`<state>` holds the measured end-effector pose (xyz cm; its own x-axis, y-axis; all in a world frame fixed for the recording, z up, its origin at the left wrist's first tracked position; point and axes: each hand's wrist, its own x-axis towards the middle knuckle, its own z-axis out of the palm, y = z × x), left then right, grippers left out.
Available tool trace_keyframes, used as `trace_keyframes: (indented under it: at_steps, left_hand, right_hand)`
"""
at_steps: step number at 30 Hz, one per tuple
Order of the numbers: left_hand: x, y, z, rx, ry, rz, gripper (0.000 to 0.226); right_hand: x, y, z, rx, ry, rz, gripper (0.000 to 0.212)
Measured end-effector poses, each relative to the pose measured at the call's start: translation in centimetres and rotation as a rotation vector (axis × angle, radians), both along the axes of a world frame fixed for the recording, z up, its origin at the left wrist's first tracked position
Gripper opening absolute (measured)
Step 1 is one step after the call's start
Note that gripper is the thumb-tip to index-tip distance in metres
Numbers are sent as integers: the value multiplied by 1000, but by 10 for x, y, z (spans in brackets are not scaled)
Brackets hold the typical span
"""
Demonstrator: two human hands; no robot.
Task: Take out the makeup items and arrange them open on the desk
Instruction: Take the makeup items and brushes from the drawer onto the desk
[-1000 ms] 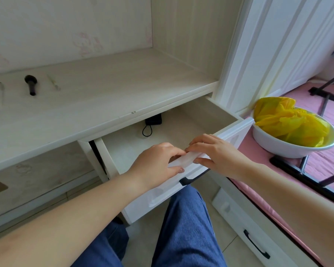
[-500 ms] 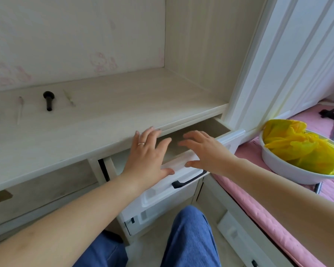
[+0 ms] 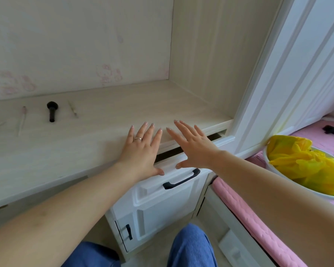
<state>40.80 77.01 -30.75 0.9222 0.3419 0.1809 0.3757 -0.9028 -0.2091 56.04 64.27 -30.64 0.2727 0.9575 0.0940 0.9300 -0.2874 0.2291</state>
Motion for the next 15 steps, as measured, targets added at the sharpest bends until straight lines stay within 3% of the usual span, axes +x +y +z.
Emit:
trace_keyframes:
  at_steps: [6,15]
  left_hand:
    - [4,14,1,33,10,0,120]
    - [6,20,-2,-134,37,31,105]
  right_hand:
    - [10,12,-10,47,29,-34,109]
    - [12,17,-22,166,23,-52,96]
